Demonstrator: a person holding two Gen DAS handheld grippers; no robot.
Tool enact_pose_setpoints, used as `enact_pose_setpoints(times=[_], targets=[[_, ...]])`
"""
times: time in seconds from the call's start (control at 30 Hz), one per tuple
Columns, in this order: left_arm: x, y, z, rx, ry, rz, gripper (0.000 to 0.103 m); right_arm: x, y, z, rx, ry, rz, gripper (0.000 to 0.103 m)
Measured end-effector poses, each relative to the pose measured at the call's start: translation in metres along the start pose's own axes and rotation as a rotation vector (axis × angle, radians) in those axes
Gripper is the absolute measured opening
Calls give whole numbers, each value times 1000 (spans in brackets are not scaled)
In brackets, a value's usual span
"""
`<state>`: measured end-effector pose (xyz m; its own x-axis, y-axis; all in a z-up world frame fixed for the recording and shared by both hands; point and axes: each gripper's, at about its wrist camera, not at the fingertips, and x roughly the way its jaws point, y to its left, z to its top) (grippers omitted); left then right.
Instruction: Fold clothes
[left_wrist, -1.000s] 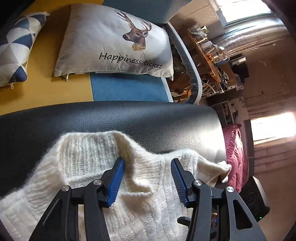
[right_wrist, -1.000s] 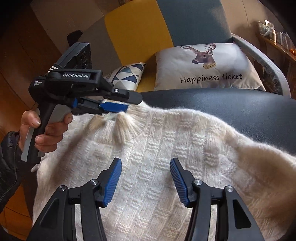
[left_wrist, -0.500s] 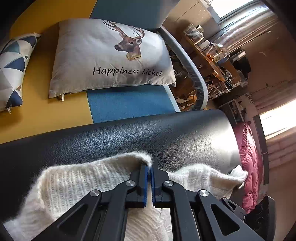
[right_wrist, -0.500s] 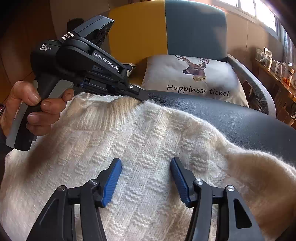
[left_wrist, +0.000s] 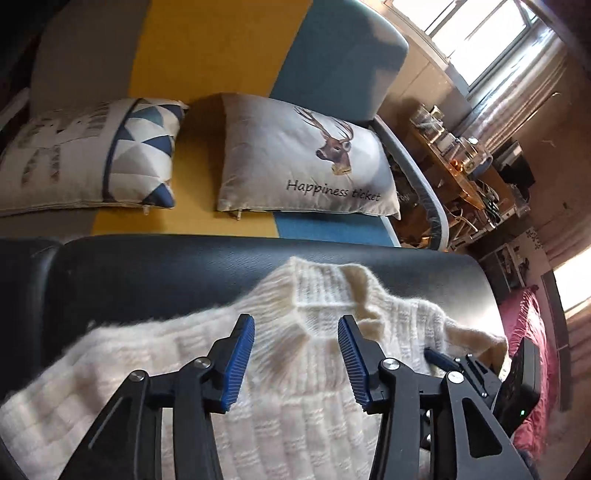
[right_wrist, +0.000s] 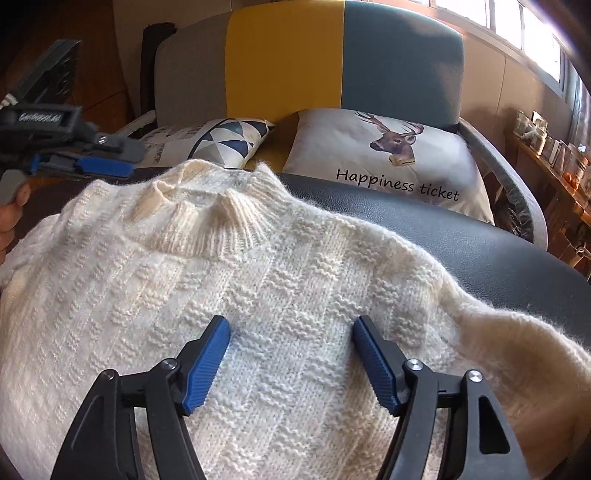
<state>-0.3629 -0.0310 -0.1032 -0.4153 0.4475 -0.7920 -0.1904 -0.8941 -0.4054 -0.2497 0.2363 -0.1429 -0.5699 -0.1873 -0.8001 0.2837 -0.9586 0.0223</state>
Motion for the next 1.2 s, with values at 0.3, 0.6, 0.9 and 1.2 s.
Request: enact_pose_setpoints(times=[0.3,0.6,0.9,1.2], targets=[[-28,11,-51,131,-139,217,59,-14,5,76,312,23,679,71],[-7,25,-78,160,-160,248,60,101,18,123,534,273,750,72],[-5,27,-79,149,-174,232,67,140,30,151,663,155,851,71],[-52,66,-79,-51,-220,83,69,80,37,148,490,74,711,70]])
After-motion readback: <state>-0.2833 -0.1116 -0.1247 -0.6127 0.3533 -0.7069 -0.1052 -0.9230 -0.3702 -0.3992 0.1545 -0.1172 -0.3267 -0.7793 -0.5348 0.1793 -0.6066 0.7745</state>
